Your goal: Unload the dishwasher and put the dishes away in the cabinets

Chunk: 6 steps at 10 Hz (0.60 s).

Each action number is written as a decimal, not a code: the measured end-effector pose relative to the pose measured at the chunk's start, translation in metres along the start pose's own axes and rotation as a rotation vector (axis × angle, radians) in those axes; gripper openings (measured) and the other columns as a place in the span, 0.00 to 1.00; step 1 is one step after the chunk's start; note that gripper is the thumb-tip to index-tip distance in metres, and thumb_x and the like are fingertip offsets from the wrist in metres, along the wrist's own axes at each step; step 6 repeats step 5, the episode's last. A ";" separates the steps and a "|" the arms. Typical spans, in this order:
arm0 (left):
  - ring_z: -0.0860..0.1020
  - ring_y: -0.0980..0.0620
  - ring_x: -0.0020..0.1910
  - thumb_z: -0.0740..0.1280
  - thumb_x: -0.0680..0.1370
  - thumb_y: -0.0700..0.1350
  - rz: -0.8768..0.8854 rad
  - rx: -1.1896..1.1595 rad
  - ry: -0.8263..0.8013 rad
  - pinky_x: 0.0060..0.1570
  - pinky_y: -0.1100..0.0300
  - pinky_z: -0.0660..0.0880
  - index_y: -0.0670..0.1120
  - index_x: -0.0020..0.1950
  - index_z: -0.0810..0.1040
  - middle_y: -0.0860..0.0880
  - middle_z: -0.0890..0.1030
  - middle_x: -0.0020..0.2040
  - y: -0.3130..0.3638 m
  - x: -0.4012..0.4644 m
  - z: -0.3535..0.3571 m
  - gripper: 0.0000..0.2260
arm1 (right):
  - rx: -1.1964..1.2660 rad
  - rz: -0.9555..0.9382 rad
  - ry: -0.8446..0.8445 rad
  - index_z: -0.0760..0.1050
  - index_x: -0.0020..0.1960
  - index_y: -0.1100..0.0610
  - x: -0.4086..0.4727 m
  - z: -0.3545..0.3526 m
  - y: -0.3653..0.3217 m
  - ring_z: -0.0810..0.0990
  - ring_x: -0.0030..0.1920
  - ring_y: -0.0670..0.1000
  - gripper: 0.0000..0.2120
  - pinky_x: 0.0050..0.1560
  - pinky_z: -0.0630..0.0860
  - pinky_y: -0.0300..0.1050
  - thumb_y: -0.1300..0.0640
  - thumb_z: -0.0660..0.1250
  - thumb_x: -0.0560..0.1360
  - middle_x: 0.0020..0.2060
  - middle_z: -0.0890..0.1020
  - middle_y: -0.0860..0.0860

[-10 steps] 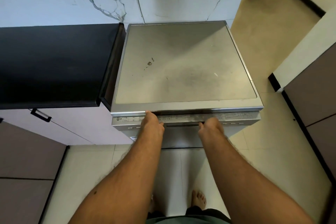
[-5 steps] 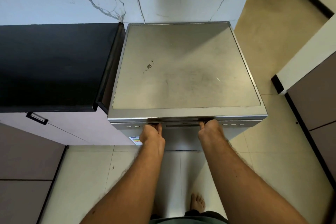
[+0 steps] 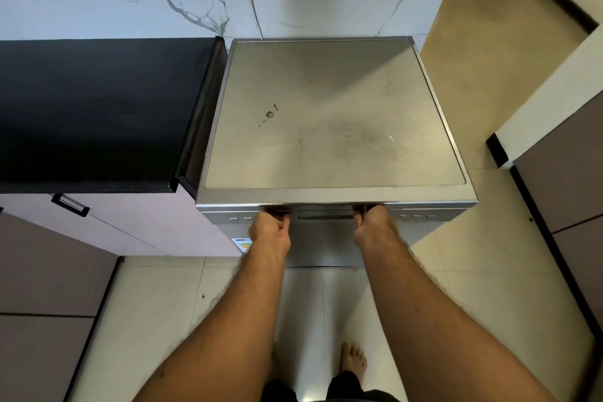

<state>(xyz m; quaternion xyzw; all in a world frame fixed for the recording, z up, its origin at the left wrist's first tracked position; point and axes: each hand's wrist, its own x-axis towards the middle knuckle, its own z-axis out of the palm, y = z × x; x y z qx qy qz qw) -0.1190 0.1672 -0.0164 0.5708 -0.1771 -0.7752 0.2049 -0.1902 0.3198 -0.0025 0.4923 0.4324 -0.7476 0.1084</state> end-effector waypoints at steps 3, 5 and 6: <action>0.72 0.45 0.42 0.53 0.76 0.29 0.057 0.637 -0.232 0.53 0.51 0.76 0.39 0.39 0.70 0.43 0.71 0.40 0.023 -0.021 -0.003 0.11 | -1.093 -0.289 -0.360 0.72 0.67 0.66 -0.018 -0.002 0.005 0.78 0.60 0.60 0.18 0.61 0.76 0.50 0.61 0.60 0.79 0.63 0.77 0.61; 0.78 0.44 0.58 0.62 0.77 0.38 0.665 1.717 -0.389 0.59 0.54 0.74 0.45 0.60 0.80 0.44 0.81 0.59 0.038 -0.021 -0.046 0.13 | -1.822 -0.849 -0.235 0.79 0.56 0.62 -0.037 -0.016 0.017 0.81 0.55 0.60 0.12 0.54 0.78 0.50 0.59 0.64 0.75 0.54 0.82 0.59; 0.78 0.44 0.58 0.62 0.77 0.38 0.665 1.717 -0.389 0.59 0.54 0.74 0.45 0.60 0.80 0.44 0.81 0.59 0.038 -0.021 -0.046 0.13 | -1.822 -0.849 -0.235 0.79 0.56 0.62 -0.037 -0.016 0.017 0.81 0.55 0.60 0.12 0.54 0.78 0.50 0.59 0.64 0.75 0.54 0.82 0.59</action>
